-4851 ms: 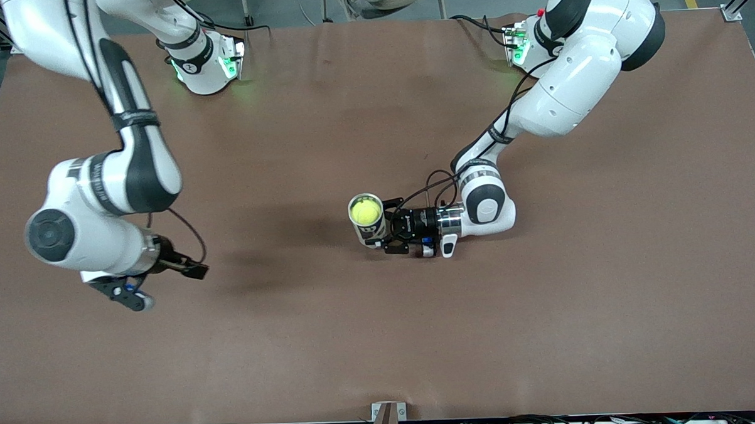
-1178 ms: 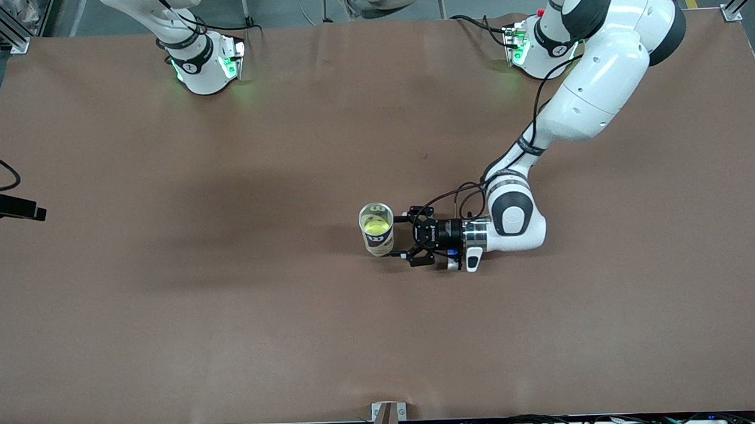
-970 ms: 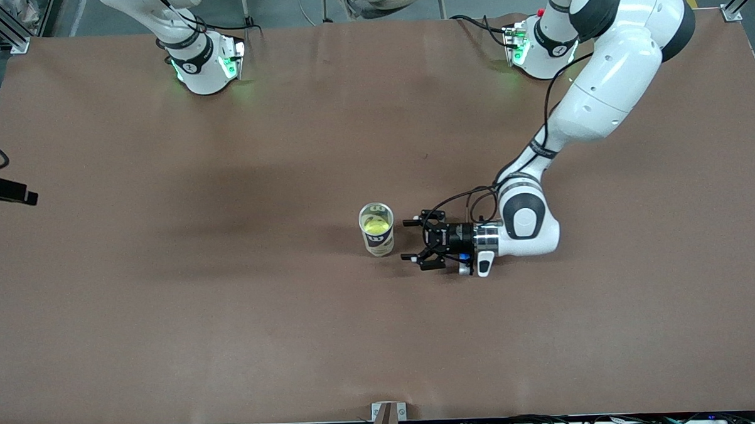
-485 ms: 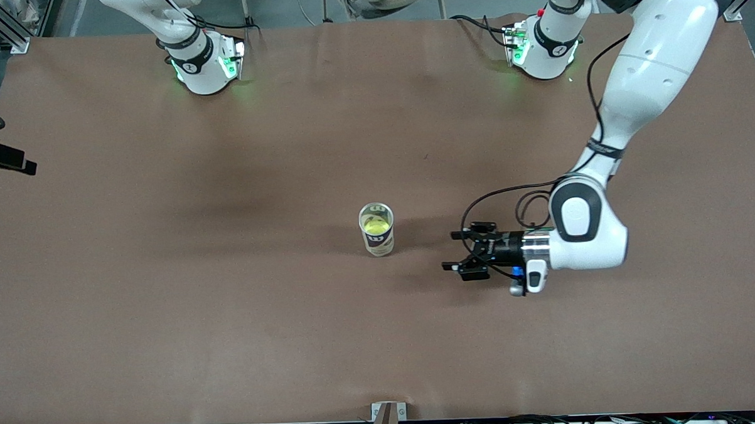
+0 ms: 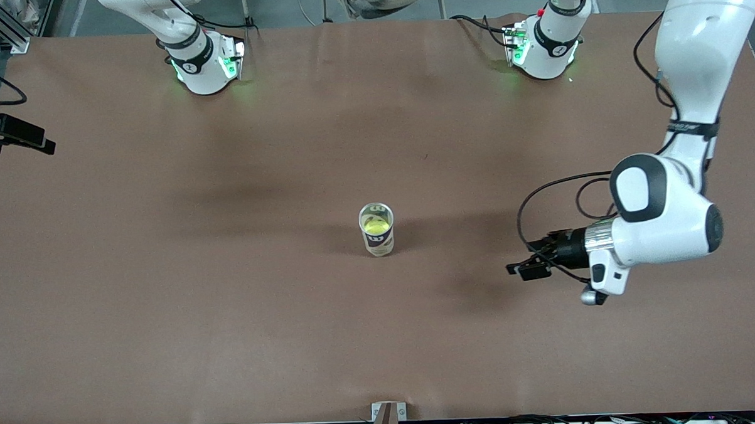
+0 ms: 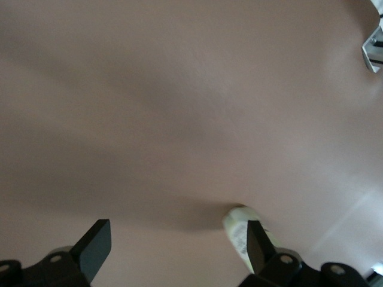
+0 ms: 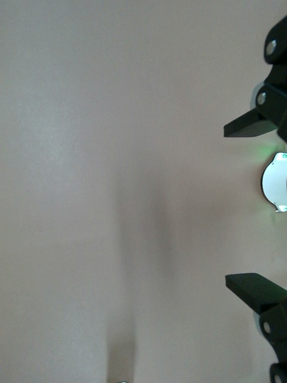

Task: Insert tennis ball vertically with right arm
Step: 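Open the left gripper and draw it back from the tube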

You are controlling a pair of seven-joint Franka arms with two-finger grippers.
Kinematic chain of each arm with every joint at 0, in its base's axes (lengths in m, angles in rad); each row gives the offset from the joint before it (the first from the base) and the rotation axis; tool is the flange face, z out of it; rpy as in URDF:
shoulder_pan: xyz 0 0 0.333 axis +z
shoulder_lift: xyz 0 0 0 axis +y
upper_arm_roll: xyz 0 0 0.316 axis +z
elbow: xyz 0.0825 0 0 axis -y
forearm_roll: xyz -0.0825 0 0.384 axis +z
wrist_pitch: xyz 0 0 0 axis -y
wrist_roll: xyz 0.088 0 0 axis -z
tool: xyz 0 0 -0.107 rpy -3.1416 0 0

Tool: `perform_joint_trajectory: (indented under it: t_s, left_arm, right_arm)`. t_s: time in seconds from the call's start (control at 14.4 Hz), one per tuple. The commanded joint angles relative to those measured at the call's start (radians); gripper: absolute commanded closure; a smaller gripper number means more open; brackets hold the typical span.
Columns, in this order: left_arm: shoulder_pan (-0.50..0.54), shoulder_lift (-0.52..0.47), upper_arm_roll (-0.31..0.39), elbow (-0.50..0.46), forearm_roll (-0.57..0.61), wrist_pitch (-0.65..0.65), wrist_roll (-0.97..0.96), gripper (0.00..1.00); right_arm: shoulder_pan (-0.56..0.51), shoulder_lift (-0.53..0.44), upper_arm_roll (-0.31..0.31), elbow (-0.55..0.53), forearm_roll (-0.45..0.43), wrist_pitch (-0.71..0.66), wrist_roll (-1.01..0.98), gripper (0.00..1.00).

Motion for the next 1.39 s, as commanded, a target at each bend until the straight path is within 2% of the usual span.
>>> perform_joint_trajectory:
  t_s: [0.0,0.28,0.62,0.76,0.97,1.11,1.32]
  left_arm:
    - [0.027,-0.121,0.005,-0.019,0.131,-0.083,0.007,0.0]
    - [0.07,-0.259,0.005,-0.021,0.234,-0.206,0.096,0.0]
    - [0.154,-0.414,0.003,-0.033,0.352,-0.241,0.34,0.0]
    - [0.181,-0.48,0.004,-0.041,0.358,-0.258,0.365,0.0]
    - [0.205,-0.483,0.005,0.077,0.371,-0.409,0.406,0.0]
    - [0.205,-0.489,0.001,0.093,0.413,-0.442,0.409,0.0]
    - [0.205,-0.49,0.001,0.094,0.411,-0.451,0.414,0.0]
  right_arm:
    - [-0.015,-0.066,0.001,-0.052,-0.019,0.019,0.003,0.0]
    - [-0.067,-0.109,0.048,-0.056,-0.019,0.005,-0.005,0.0]
    - [-0.066,-0.123,0.052,-0.082,-0.02,0.03,-0.006,0.0]
    - [-0.066,-0.126,0.059,-0.08,-0.022,0.031,-0.02,0.0]
    - [-0.067,-0.16,0.065,-0.095,-0.022,0.022,-0.037,0.0]
    - [-0.064,-0.174,0.067,-0.111,-0.022,0.028,-0.043,0.0]
    - [-0.063,-0.187,0.104,-0.114,-0.051,0.024,-0.049,0.0]
